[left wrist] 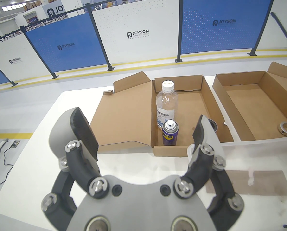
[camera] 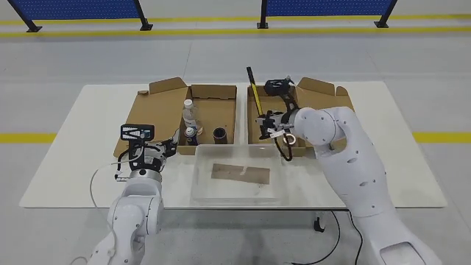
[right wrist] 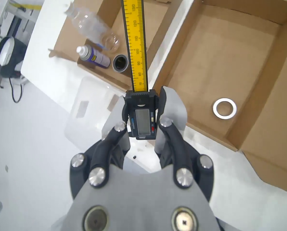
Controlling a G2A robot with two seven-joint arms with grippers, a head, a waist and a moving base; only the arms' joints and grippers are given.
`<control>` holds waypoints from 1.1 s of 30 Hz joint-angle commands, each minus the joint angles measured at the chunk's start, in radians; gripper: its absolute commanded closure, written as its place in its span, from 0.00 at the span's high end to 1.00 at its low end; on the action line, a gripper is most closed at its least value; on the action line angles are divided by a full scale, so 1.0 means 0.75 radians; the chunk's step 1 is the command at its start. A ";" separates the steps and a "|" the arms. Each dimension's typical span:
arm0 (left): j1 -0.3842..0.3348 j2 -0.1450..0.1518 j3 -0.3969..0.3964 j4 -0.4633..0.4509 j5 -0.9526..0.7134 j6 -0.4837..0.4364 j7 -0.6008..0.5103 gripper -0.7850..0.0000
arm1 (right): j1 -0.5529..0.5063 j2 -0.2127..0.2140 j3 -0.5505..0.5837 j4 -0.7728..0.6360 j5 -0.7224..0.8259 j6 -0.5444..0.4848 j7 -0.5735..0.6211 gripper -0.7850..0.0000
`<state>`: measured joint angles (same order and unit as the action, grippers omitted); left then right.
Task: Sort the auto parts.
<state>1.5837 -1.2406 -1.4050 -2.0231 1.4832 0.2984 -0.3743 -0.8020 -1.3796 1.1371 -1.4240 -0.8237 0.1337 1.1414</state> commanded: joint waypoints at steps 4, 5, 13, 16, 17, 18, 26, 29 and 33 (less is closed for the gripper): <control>0.000 0.000 0.000 0.000 0.000 0.000 0.000 1.00 | 0.088 -0.014 -0.027 0.190 -0.015 0.140 -0.026 0.00; 0.000 0.000 0.000 0.000 0.000 0.000 0.000 1.00 | 0.104 -0.019 -0.038 0.231 -0.012 0.161 -0.033 0.00; 0.000 0.000 0.000 0.000 0.000 0.000 0.000 1.00 | 0.203 -0.061 -0.123 0.520 0.069 0.212 -0.120 0.00; 0.000 0.000 0.000 0.000 0.000 0.000 0.000 1.00 | 0.232 -0.079 -0.144 0.625 0.121 0.221 -0.155 0.00; 0.000 0.000 0.000 0.000 0.000 0.000 0.000 1.00 | 0.243 -0.084 -0.153 0.660 0.127 0.225 -0.167 0.00; 0.000 0.000 0.000 0.000 0.000 0.000 0.000 1.00 | 0.250 -0.090 -0.155 0.690 0.153 0.220 -0.184 0.00; 0.000 0.000 0.000 0.000 0.000 0.000 0.000 1.00 | 0.319 -0.133 -0.212 0.921 0.227 0.178 -0.238 0.00; 0.000 0.000 0.000 0.000 0.000 0.000 0.000 1.00 | 0.343 -0.149 -0.236 0.976 0.240 0.170 -0.243 0.08; 0.000 0.000 0.000 0.000 0.000 0.000 0.000 1.00 | 0.370 -0.167 -0.253 1.041 0.262 0.156 -0.262 0.41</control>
<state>1.5837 -1.2406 -1.4050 -2.0231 1.4832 0.2984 -0.3743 -0.5291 -1.5019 0.9504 -0.6545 -0.6289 0.2543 0.9468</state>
